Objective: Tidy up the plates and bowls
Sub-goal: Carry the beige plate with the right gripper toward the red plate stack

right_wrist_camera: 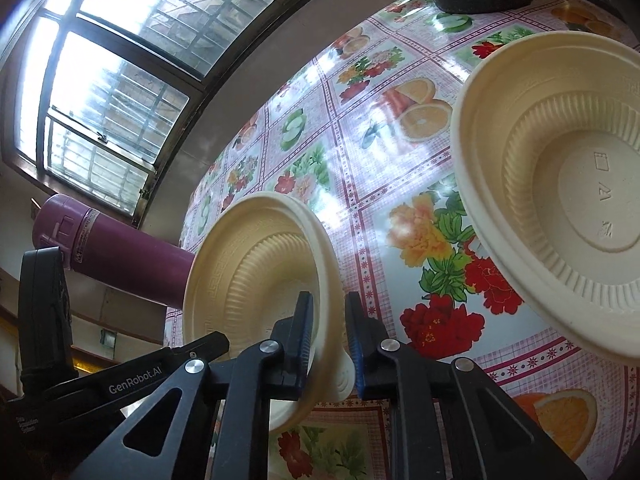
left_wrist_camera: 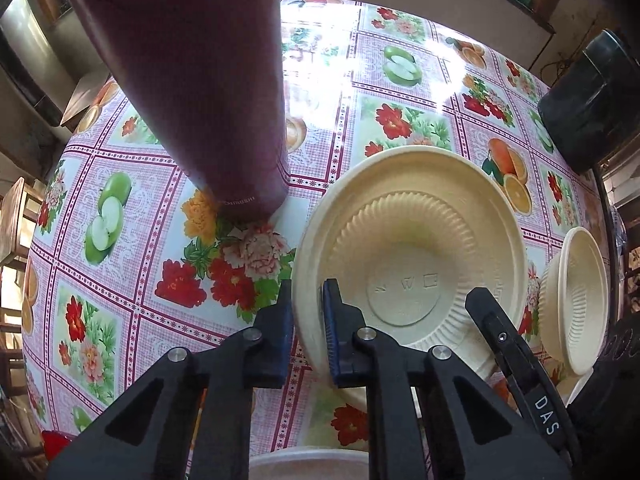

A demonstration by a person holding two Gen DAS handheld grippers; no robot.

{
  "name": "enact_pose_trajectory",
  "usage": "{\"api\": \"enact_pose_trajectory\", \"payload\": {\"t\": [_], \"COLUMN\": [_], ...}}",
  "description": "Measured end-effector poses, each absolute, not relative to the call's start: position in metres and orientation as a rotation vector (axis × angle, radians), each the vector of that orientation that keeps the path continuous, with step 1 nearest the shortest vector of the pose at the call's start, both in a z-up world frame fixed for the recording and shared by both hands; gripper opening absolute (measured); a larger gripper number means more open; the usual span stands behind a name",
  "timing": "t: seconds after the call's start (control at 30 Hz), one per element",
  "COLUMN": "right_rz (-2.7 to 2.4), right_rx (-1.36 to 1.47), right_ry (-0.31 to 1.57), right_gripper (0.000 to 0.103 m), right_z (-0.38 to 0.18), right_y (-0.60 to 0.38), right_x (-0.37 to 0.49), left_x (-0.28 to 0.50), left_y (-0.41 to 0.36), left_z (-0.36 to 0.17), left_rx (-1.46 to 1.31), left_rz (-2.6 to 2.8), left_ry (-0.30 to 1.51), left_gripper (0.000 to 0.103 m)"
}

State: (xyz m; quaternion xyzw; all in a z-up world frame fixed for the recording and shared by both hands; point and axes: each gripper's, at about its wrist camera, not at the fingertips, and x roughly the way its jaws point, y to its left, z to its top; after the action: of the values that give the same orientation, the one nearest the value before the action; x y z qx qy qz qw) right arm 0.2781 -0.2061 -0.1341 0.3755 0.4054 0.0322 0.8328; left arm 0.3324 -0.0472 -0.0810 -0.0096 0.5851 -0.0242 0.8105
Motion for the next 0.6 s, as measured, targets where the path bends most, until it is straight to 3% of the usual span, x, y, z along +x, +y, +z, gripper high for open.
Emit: {"api": "enact_pose_trajectory", "payload": {"t": [0.6], "right_rz": [0.169], "right_rx": [0.798], "right_ry": [0.688], "right_gripper": [0.016], "right_z": [-0.049], "right_y": [-0.201], "right_x": [0.233], "left_x": [0.27], "left_y": [-0.024], "left_z": [0.016], "left_rx": [-0.031], "left_rz": [-0.096], "left_ry": [1.029], "left_gripper": [0.012]}}
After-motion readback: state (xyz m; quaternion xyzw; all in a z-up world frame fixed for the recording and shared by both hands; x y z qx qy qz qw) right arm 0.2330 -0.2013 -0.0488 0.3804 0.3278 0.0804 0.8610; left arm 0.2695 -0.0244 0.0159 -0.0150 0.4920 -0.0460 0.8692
